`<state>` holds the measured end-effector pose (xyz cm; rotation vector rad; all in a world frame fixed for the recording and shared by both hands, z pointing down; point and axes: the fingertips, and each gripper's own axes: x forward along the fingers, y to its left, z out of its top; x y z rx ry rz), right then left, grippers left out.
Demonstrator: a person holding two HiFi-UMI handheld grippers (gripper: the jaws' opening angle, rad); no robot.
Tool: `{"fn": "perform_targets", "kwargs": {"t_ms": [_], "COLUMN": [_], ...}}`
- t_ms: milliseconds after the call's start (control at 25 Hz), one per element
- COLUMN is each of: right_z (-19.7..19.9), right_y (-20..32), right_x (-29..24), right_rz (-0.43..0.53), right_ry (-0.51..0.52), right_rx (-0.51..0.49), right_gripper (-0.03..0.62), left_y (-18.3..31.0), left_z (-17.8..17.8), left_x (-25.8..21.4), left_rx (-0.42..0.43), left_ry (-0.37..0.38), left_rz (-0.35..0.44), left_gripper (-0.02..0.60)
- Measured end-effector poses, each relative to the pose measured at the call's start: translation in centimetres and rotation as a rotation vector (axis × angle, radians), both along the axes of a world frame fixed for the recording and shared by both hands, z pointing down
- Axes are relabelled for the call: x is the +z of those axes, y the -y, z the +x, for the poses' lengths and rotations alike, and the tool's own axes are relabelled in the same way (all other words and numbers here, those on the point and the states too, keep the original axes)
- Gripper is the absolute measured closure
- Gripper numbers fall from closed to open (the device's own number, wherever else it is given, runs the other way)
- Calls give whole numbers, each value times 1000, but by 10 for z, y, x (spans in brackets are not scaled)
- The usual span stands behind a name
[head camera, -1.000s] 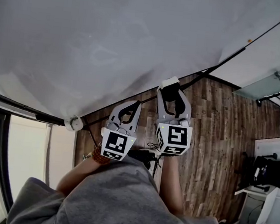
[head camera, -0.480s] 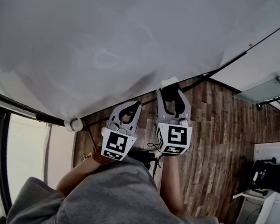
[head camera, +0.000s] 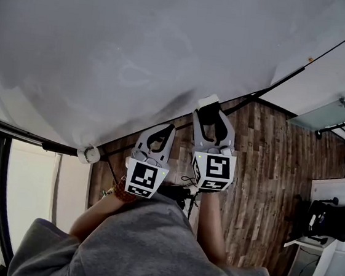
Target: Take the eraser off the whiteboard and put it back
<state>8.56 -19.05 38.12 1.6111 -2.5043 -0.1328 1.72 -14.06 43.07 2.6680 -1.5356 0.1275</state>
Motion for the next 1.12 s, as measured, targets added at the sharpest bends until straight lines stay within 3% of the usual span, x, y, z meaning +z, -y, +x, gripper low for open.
{"fn": "perform_targets", "kwargs": {"t_ms": [1120], "right_z": [-18], "right_y": [19], "right_x": [-1], "right_rz": [0], "right_ry": [-4], "right_rx": [-40], "right_gripper": [396], "left_y": [19], "left_z": [-12], "left_x": [2], "left_rx": [-34], "left_ry": [-6], "left_rz": [-2], "left_gripper": [575]}}
